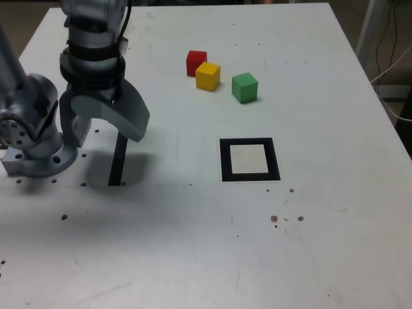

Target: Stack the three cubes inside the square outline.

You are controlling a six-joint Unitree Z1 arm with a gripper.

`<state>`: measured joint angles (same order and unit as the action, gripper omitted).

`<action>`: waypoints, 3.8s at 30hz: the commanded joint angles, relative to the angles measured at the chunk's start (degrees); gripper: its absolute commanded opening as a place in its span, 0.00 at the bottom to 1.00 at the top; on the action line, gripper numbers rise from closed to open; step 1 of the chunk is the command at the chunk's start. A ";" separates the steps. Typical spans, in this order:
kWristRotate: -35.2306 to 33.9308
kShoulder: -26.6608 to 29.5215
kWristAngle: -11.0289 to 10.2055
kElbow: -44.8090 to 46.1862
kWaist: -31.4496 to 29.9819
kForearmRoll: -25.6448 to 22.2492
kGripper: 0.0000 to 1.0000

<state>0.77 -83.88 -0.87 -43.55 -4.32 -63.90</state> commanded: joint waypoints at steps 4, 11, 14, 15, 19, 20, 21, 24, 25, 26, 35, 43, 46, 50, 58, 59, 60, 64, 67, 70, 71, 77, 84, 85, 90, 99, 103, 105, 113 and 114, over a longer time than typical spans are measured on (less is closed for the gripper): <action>0.44 0.31 -0.02 0.35 -0.08 0.02 1.00; 2.33 0.11 -0.26 -2.35 0.00 -0.43 1.00; 4.12 -0.57 -1.53 -5.76 0.90 -1.18 1.00; 4.96 -0.94 -2.17 -7.25 1.50 -1.63 1.00; 10.19 -3.20 -4.87 -14.56 6.17 -4.78 1.00; 11.84 -4.00 -5.46 -16.56 7.85 -5.76 1.00; 13.58 -4.89 -5.92 -18.59 9.69 -6.71 1.00; 19.25 -8.54 -6.66 -25.48 16.27 -9.52 1.00; 20.75 -9.77 -6.72 -27.57 18.13 -10.21 1.00; 22.13 -11.04 -6.73 -29.69 19.89 -10.86 1.00; 31.40 -21.02 -6.79 -46.23 32.81 -15.88 0.99; 36.59 -28.24 -6.64 -52.44 42.11 -17.63 0.98; 37.20 -29.99 -7.05 -52.54 43.76 -17.59 0.97; 37.37 -31.45 -8.47 -51.27 44.37 -15.95 0.96; 37.72 -34.17 -10.02 -47.60 44.47 -9.13 0.95; 37.88 -34.70 -10.25 -47.62 44.51 -8.65 0.95; 38.06 -35.20 -10.45 -47.73 44.55 -8.23 0.95; 38.86 -36.86 -10.73 -48.52 44.92 -6.95 0.95; 39.18 -37.47 -10.73 -48.65 45.30 -6.59 0.94; 39.30 -38.03 -10.73 -48.18 45.53 -6.37 0.94; 39.31 -38.20 -10.71 -47.90 45.55 -6.24 0.94; 39.42 -38.85 -10.64 -46.67 45.57 -5.30 0.90; 39.81 -38.65 -10.28 -46.48 45.55 -4.78 0.77; 39.85 -38.65 -10.20 -46.49 45.55 -4.71 0.74; 39.92 -38.55 -9.87 -46.63 45.54 -4.54 0.56; 41.80 -38.36 -7.05 -47.34 44.92 -4.63 0.25; 42.61 -38.18 -5.69 -47.52 44.92 -4.26 0.17; 42.65 -37.98 -5.56 -47.44 44.92 -4.16 0.15; 42.57 -37.85 -5.39 -47.49 44.92 -3.51 0.13; 42.56 -37.86 -5.38 -47.59 44.92 -3.49 0.13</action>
<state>43.34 -121.99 -6.33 -90.76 40.66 -67.46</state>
